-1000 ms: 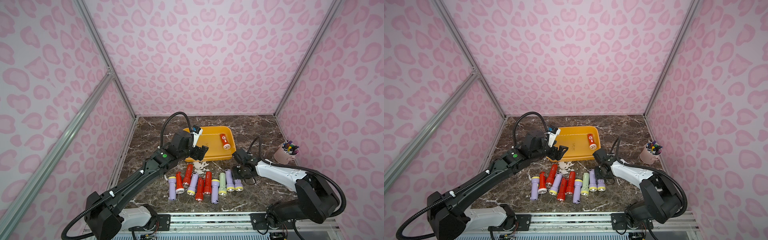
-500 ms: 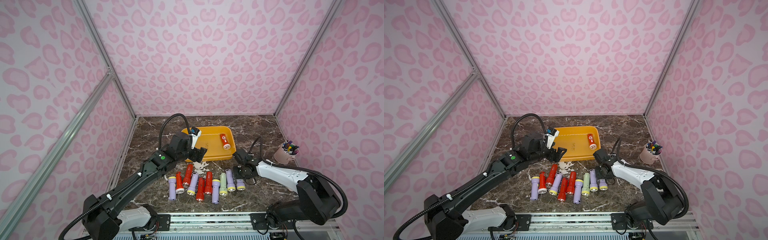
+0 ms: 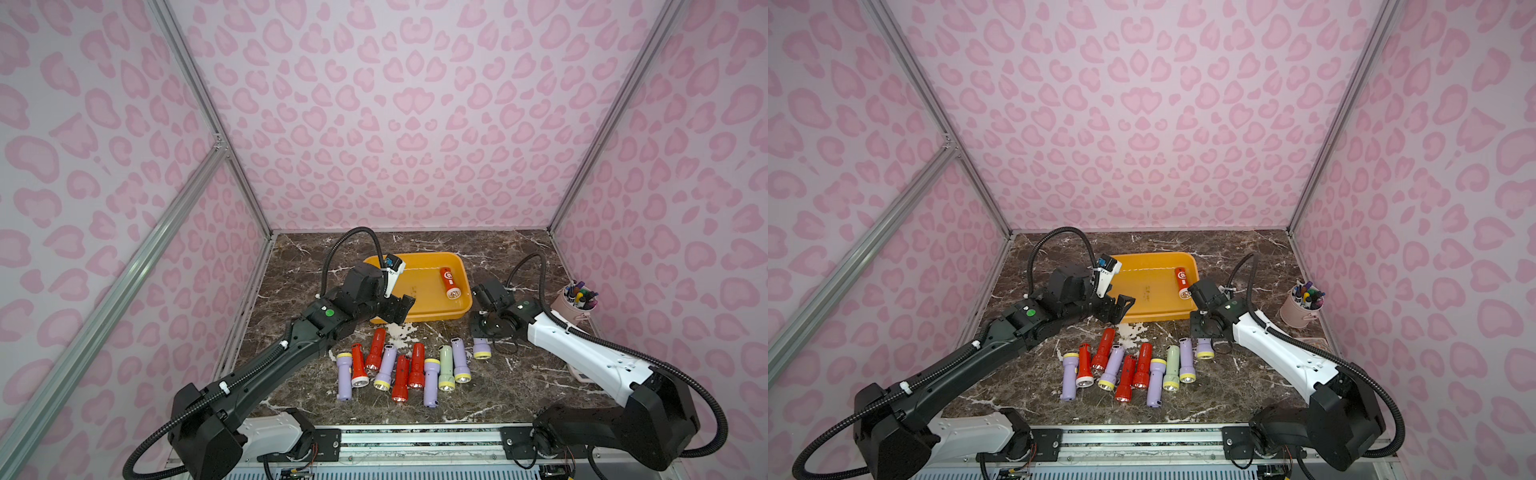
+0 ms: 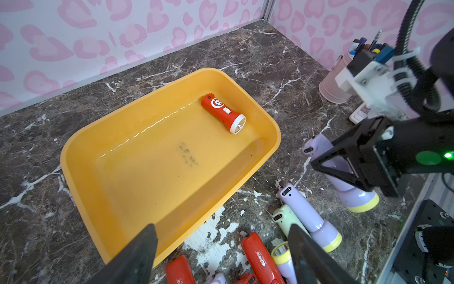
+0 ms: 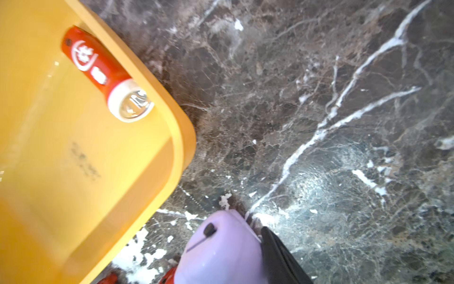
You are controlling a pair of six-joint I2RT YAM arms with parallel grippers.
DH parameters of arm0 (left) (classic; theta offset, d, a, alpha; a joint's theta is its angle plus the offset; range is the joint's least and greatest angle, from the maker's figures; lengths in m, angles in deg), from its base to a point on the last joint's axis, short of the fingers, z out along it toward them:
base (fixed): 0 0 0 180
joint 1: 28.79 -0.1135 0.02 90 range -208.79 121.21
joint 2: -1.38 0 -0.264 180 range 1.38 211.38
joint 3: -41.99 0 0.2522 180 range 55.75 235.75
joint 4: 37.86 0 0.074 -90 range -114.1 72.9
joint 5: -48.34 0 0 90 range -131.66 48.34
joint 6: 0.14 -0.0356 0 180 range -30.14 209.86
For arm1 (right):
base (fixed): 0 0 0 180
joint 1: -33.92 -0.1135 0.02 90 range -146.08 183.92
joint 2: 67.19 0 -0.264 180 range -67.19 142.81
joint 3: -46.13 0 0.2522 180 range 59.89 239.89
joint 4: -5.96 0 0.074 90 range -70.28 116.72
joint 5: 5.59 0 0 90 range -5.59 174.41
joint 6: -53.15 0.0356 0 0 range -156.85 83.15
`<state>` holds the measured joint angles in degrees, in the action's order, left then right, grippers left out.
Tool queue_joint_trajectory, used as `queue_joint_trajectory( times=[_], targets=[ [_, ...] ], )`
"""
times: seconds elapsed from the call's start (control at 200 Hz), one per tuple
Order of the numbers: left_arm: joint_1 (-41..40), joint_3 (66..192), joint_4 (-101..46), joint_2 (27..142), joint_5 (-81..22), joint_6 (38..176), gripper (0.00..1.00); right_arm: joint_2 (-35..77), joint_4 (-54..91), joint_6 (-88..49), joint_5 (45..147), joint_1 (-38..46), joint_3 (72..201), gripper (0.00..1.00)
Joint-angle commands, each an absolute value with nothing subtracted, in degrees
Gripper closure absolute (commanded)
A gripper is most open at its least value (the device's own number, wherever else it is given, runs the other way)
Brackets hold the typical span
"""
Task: Put the flashlights into the storage boxes
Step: Pick up the flashlight from the center of the board, then place the flashlight at the storage box.
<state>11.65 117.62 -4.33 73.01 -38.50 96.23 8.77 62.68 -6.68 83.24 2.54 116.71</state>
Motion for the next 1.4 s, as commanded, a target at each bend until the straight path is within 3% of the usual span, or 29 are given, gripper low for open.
queue_joint_trajectory(
  times=[0.0,0.265,0.765,1.395],
  targets=[
    [11.6,118.8,-5.3,73.5,-37.8,95.2,0.15,10.5,64.4,-8.0,82.0,2.5,121.1,0.60],
    [11.6,120.7,-2.7,74.1,-39.1,91.3,0.15,20.2,62.9,-11.8,83.1,2.8,134.7,0.60],
    [11.4,119.2,-7.1,76.5,-37.0,92.1,0.15,50.2,65.3,-20.7,84.9,4.0,165.6,0.60],
    [11.2,118.9,-6.1,74.0,-37.4,93.0,0.15,65.3,63.8,-24.0,87.9,9.1,170.5,0.56]
  ],
)
